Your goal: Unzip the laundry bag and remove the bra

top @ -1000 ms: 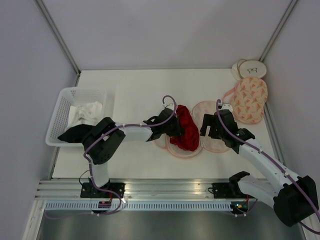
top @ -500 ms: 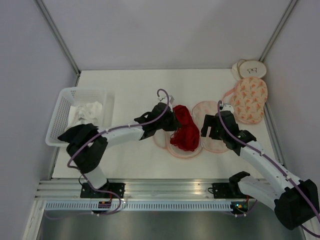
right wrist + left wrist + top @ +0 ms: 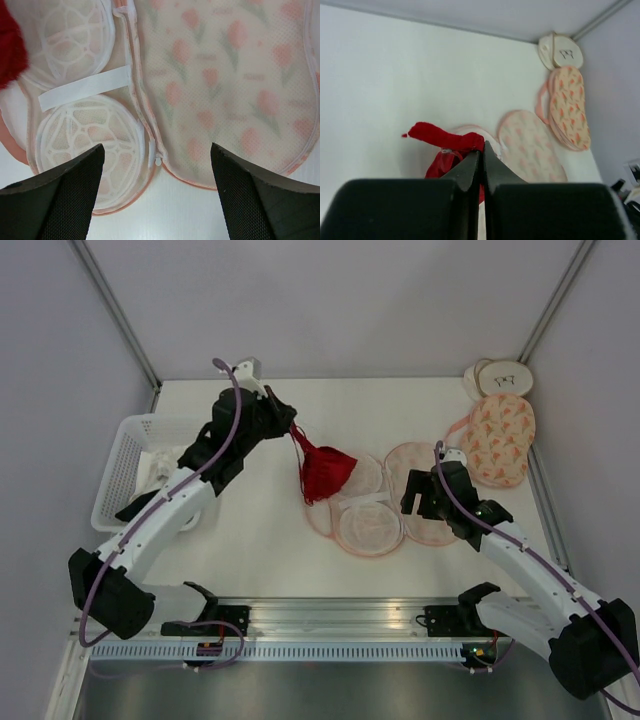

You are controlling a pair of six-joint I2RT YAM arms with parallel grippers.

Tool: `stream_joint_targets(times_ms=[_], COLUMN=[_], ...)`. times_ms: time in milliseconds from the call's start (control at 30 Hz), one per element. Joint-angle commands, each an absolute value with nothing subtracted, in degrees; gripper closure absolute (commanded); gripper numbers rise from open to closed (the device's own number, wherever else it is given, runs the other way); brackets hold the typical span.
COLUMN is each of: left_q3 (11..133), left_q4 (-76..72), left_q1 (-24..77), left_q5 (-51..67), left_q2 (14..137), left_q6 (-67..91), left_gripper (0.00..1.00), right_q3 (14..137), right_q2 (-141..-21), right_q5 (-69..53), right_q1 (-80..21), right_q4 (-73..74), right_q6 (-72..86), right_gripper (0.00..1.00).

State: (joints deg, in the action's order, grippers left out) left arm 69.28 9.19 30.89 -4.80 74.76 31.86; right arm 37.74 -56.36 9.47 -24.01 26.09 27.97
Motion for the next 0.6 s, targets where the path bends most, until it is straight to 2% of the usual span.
stream_joint_targets(times_ms=[0,133,300,400,567], left_q3=[79.06,91.21,101.24,100.64,93.71], left_q4=[15.97,21.87,23.73,20.75,17.24], left_q1=[26.99,23.48,22.68,20.93,15.13], left_q5=[-8.07,-13.43,-27.13,-37.33,-41.65], left_q2=[70.32,69.70,68.56,68.12,66.80], left_q6=[24.53,17.69,10.03,3.62,2.63], left_gripper=[0.98,0.98,0.98,0.98,0.98], right_q3=[39.81,40.08,40.43,41.48,43.50], right_q2=[-57.39,-59.06,-61.34,-62.13,-63.37], right_q5=[7.65,5.45,2.55,1.41,0.18], right_q1=[-24.26,-24.17,-24.17,-24.17,-24.17], right_q4=[24.44,23.38,22.32,22.59,22.76], right_q6=[26.81,26.63,26.19,25.66,25.14], right_gripper=[0.09,0.10,0.11,0.11,0.12])
